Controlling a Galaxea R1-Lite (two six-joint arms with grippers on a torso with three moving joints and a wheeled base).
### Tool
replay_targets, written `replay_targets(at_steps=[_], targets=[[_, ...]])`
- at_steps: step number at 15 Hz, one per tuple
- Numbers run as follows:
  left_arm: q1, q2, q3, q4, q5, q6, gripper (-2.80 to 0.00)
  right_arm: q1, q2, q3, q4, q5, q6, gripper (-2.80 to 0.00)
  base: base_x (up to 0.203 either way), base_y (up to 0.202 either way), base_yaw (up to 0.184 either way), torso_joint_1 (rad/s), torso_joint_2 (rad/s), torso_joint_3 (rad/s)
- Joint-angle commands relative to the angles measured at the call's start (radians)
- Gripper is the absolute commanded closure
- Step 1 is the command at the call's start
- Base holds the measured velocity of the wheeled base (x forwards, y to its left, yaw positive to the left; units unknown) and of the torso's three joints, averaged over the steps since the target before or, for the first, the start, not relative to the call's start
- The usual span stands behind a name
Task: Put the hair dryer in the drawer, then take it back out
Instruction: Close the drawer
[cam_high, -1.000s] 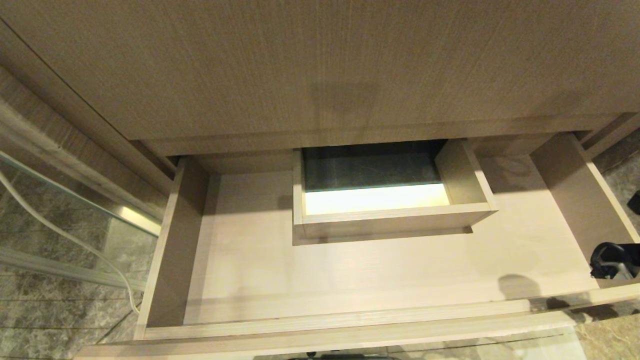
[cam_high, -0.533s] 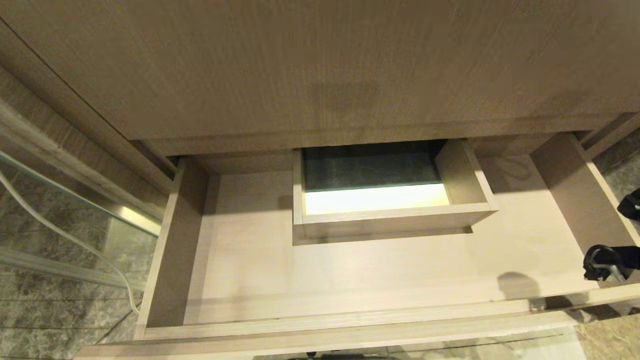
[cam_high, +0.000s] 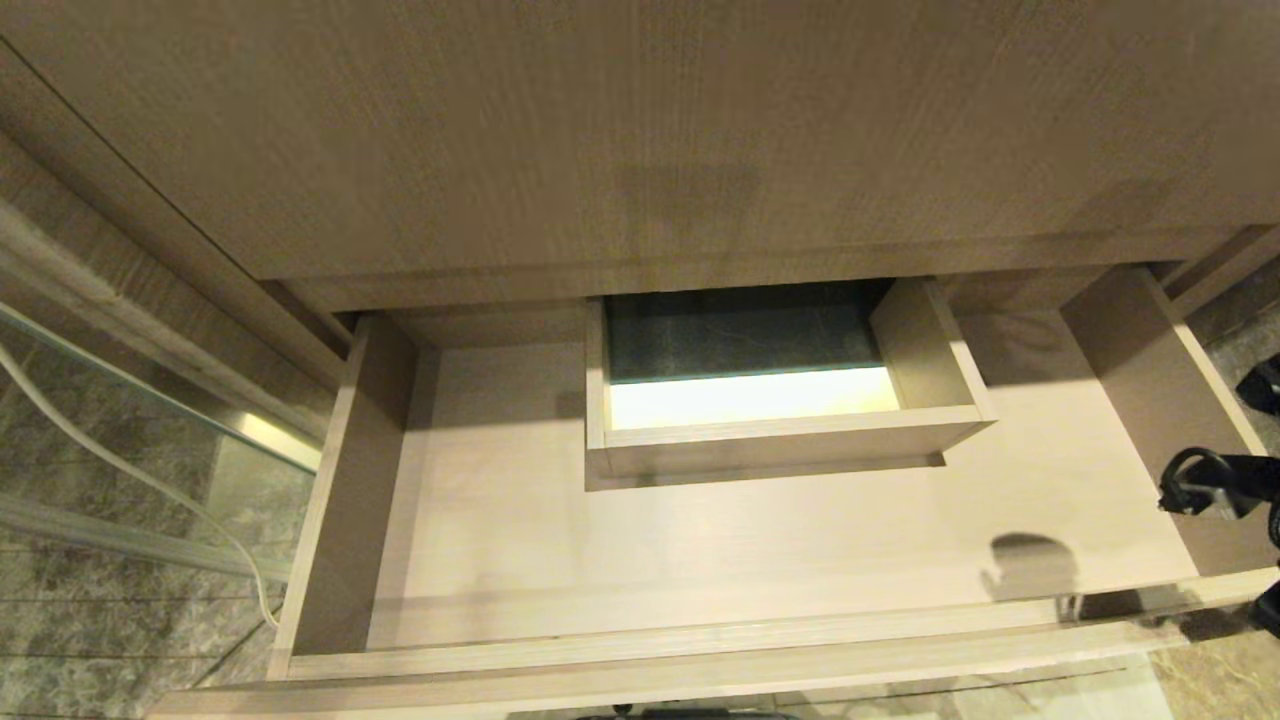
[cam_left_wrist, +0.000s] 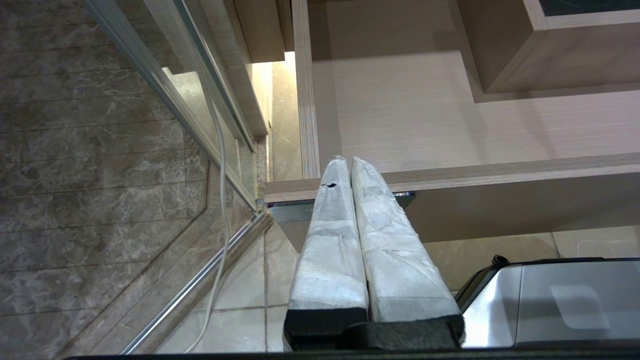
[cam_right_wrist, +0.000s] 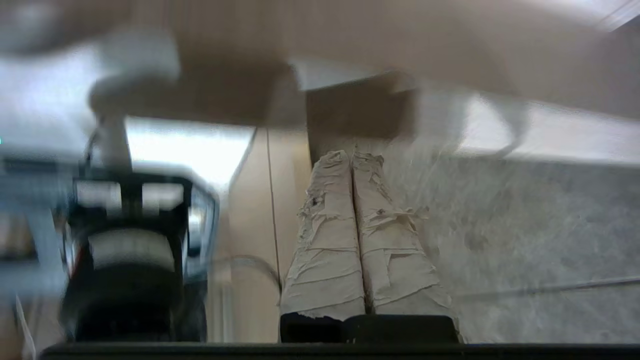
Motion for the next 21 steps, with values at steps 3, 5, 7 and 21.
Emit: replay_targets(at_steps=[3, 5, 7, 21], targets=[[0.0, 0.0, 0.0, 0.0, 0.001, 0.0, 0.0, 0.002, -0.022, -0.007, -0.159, 0.002, 0.028, 0.0, 0.0, 0.0, 0.0, 0.0, 0.0, 0.0], [0.0, 0.001, 0.0, 0.0, 0.001, 0.0, 0.0, 0.003, -0.034, -0.007, -0.313, 0.007, 0.044, 0.0, 0.0, 0.0, 0.0, 0.0, 0.0, 0.0], [0.0, 0.0, -0.001, 0.0, 0.001, 0.0, 0.0, 0.015, -0.034, 0.0, -0.403, 0.033, 0.062, 0.0, 0.0, 0.0, 0.0, 0.0, 0.0, 0.0], [0.0, 0.0, 0.0, 0.0, 0.001, 0.0, 0.0, 0.096, -0.092, -0.033, -0.689, 0.036, 0.274, 0.0, 0.0, 0.0, 0.0, 0.0, 0.0, 0.0]])
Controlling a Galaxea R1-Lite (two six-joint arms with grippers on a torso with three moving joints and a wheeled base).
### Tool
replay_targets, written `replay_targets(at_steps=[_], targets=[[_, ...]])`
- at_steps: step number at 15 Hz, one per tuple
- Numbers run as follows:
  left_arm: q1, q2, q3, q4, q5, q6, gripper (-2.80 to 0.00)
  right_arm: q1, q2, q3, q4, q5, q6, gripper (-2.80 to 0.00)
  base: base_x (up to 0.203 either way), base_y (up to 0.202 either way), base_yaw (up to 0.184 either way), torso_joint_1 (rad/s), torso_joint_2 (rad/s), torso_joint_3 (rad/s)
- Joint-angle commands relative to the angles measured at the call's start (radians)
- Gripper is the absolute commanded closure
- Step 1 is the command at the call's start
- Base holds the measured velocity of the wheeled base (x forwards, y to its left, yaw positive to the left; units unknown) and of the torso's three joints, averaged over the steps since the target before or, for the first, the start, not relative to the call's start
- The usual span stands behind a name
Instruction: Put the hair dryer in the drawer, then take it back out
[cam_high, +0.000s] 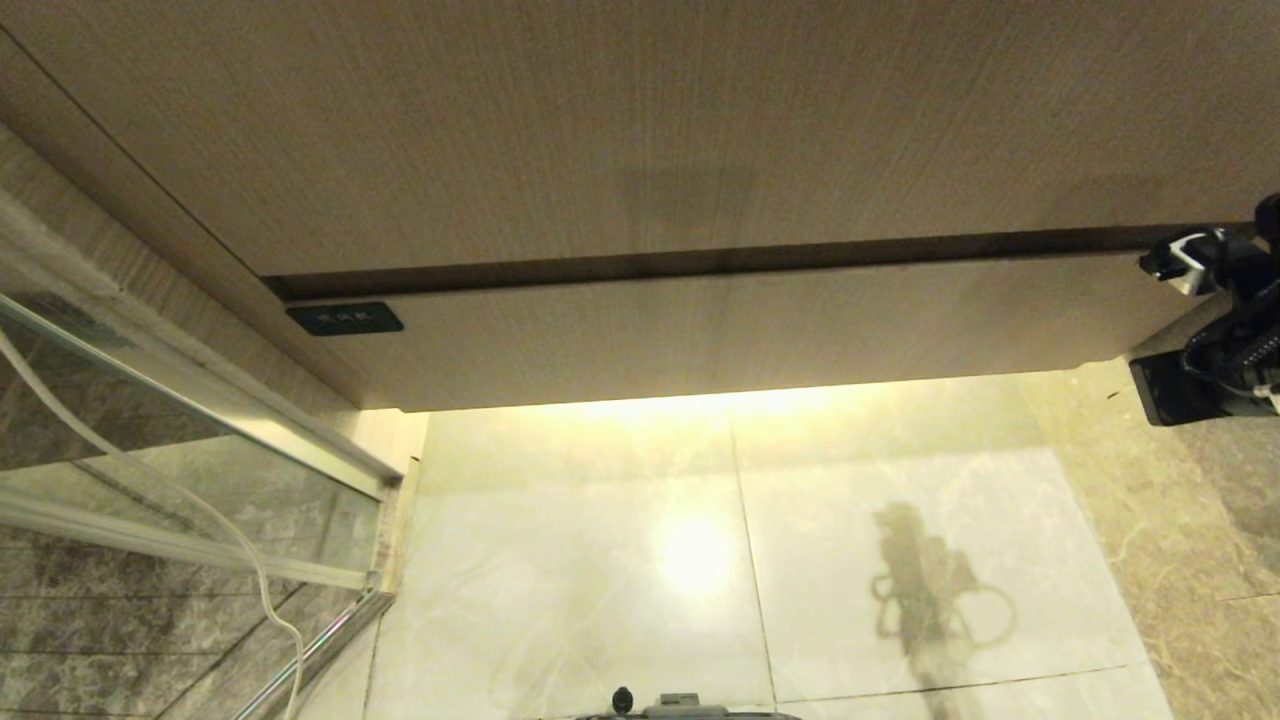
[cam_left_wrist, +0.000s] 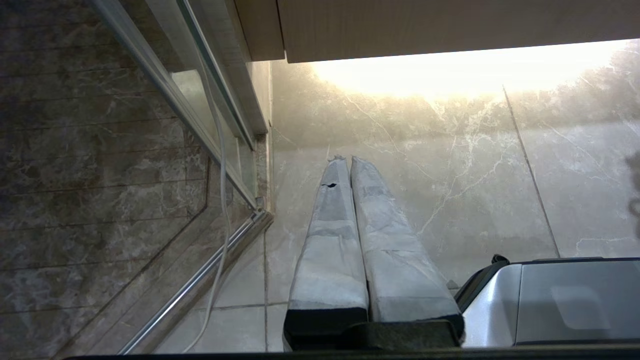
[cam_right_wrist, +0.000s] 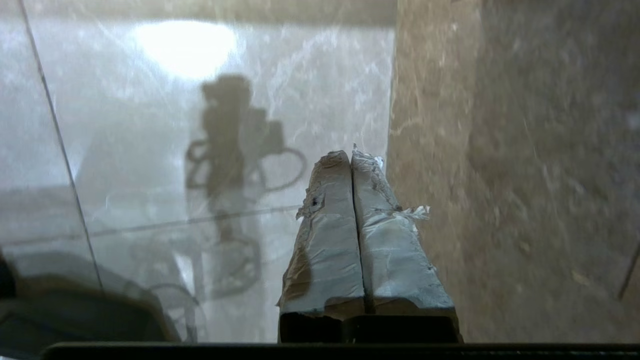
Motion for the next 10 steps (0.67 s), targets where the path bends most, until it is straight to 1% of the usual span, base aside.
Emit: replay_targets(at_steps=[1, 4, 6, 8, 10], targets=[[0.0, 0.0, 0.0, 0.0, 0.0, 0.0, 0.0, 0.0, -0.121, 0.063, 0.023, -0.001, 0.001, 0.0, 0.0, 0.0, 0.0, 0.0, 0.0, 0.0], [0.0, 0.001, 0.0, 0.0, 0.001, 0.0, 0.0, 0.006, -0.33, 0.208, 0.09, 0.006, 0.001, 0.0, 0.0, 0.0, 0.0, 0.0, 0.0, 0.0], [0.0, 0.001, 0.0, 0.0, 0.001, 0.0, 0.0, 0.027, -0.494, 0.34, 0.083, 0.04, 0.006, 0.0, 0.0, 0.0, 0.0, 0.0, 0.0, 0.0], [0.0, 0.001, 0.0, 0.0, 0.0, 0.0, 0.0, 0.048, -0.715, 0.525, 0.021, 0.109, 0.008, 0.0, 0.0, 0.0, 0.0, 0.0, 0.0, 0.0], [0.0, 0.0, 0.0, 0.0, 0.001, 0.0, 0.0, 0.071, -0.907, 0.745, -0.099, 0.201, 0.01, 0.0, 0.0, 0.0, 0.0, 0.0, 0.0, 0.0]])
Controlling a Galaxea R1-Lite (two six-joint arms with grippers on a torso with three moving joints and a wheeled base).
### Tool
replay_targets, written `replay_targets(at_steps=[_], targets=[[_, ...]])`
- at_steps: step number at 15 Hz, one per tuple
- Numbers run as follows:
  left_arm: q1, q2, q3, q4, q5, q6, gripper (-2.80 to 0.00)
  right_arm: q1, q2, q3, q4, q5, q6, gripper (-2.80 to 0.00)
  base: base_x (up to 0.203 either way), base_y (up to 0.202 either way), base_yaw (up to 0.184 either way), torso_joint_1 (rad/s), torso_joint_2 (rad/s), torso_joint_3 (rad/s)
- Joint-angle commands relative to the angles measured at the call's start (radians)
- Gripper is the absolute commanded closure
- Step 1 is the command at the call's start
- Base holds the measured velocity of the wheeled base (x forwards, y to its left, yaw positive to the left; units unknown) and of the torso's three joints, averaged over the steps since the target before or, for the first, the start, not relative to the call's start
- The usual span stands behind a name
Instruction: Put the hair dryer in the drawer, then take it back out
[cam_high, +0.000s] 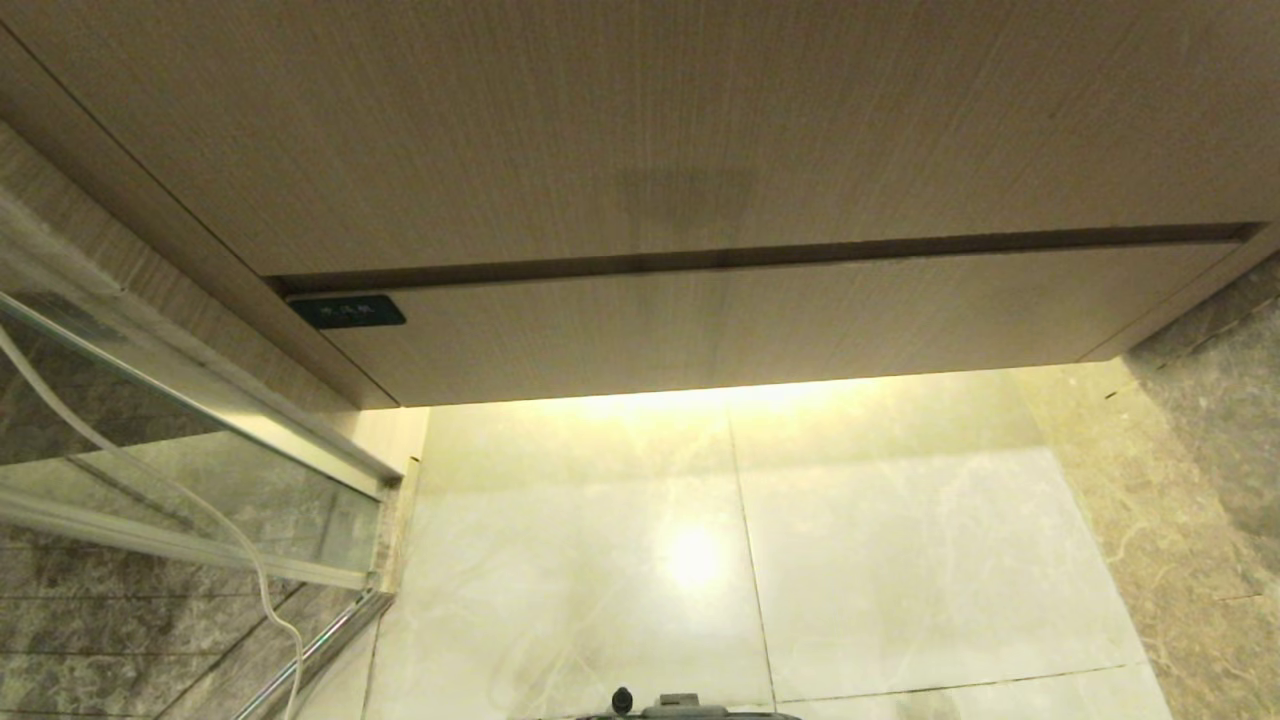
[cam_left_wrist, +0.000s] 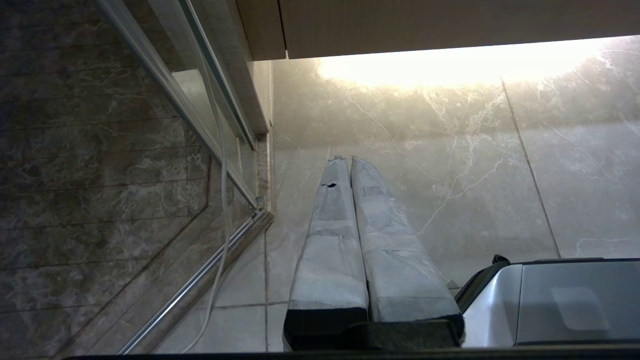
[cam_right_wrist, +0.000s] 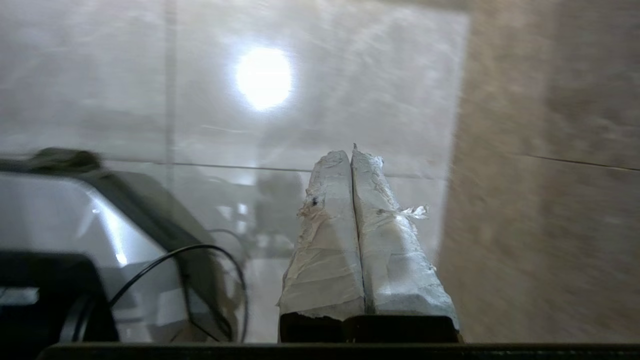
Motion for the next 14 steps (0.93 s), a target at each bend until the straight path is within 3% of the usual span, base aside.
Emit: replay_targets(at_steps=[1, 4, 7, 10, 14], targets=[[0.0, 0.0, 0.0, 0.0, 0.001, -0.001, 0.0, 0.034, -0.25, 0.198, -0.1, 0.05, 0.002, 0.0, 0.0, 0.0, 0.0, 0.0, 0.0, 0.0], [0.0, 0.0, 0.0, 0.0, 0.001, -0.001, 0.0, 0.132, -0.424, 0.391, -0.271, 0.128, 0.06, 0.0, 0.0, 0.0, 0.0, 0.0, 0.0, 0.0], [0.0, 0.002, -0.001, 0.0, 0.001, -0.001, 0.0, 0.147, -0.483, 0.397, -0.172, 0.127, 0.112, 0.0, 0.0, 0.0, 0.0, 0.0, 0.0, 0.0], [0.0, 0.002, -0.002, 0.0, 0.001, -0.001, 0.0, 0.136, -0.481, 0.398, -0.16, 0.113, 0.073, 0.0, 0.0, 0.0, 0.0, 0.0, 0.0, 0.0], [0.0, 0.002, 0.0, 0.0, 0.001, -0.001, 0.0, 0.05, -0.479, 0.396, -0.127, 0.104, 0.039, 0.0, 0.0, 0.0, 0.0, 0.0, 0.0, 0.0]])
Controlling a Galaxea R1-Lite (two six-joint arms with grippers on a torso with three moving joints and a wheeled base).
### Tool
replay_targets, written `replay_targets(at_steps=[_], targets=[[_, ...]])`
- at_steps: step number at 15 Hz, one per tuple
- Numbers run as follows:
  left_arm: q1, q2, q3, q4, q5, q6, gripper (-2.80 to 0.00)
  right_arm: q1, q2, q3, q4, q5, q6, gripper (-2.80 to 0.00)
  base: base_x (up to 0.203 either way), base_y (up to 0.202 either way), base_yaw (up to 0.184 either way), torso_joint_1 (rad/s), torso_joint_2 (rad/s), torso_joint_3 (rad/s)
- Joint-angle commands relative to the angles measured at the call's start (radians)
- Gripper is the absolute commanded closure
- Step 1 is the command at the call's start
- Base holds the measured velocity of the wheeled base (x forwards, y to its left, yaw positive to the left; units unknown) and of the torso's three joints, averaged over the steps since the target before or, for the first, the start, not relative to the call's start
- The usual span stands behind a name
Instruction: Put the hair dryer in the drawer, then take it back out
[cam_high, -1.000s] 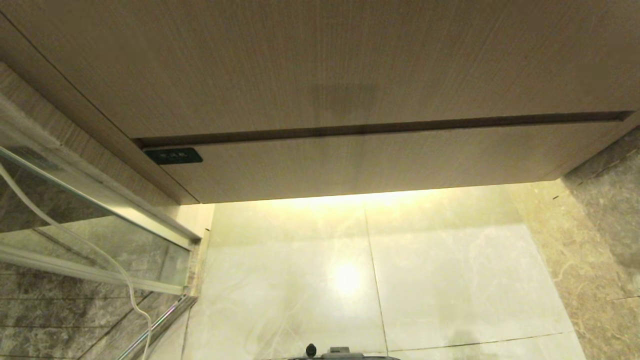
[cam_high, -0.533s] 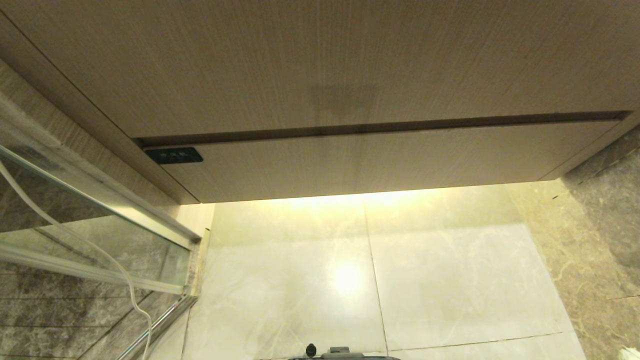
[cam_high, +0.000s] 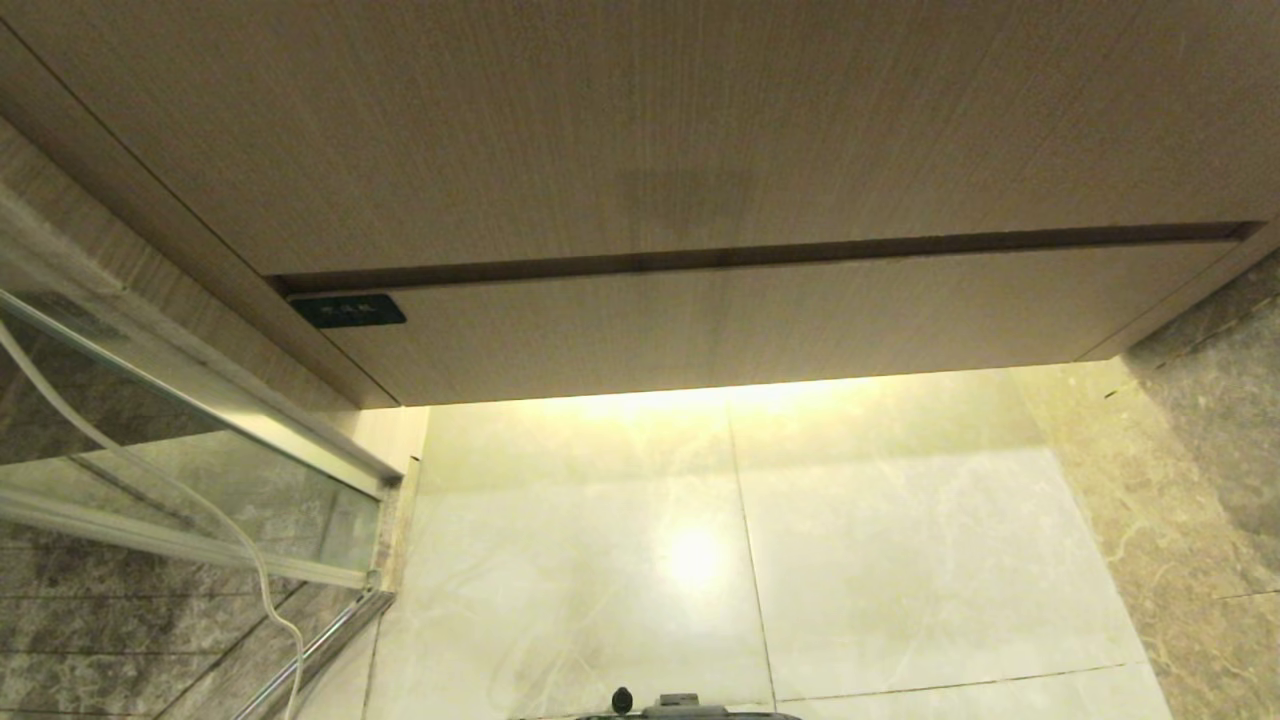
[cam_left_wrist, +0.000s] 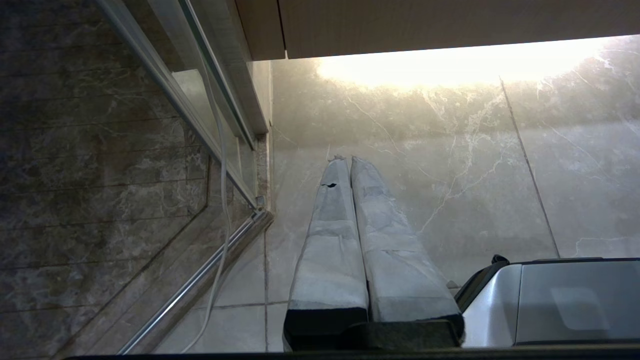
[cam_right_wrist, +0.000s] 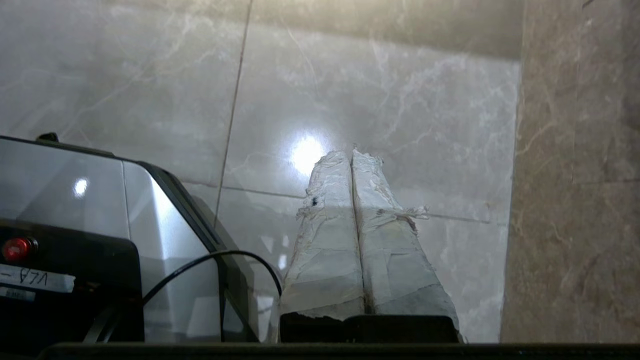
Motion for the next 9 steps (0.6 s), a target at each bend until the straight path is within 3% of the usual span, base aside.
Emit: replay_targets(at_steps=[1, 7, 9], targets=[[0.0, 0.0, 0.0, 0.0, -0.001, -0.001, 0.0, -0.021, 0.001, -0.002, 0.004, 0.001, -0.002, 0.0, 0.0, 0.0, 0.0, 0.0, 0.0, 0.0], [0.0, 0.0, 0.0, 0.0, 0.001, -0.001, 0.0, -0.056, -0.259, 0.002, -0.014, 0.002, -0.006, 0.0, 0.0, 0.0, 0.0, 0.0, 0.0, 0.0], [0.0, 0.001, 0.0, 0.0, -0.001, -0.001, 0.0, -0.058, -0.289, 0.003, -0.005, 0.002, 0.066, 0.0, 0.0, 0.0, 0.0, 0.0, 0.0, 0.0]])
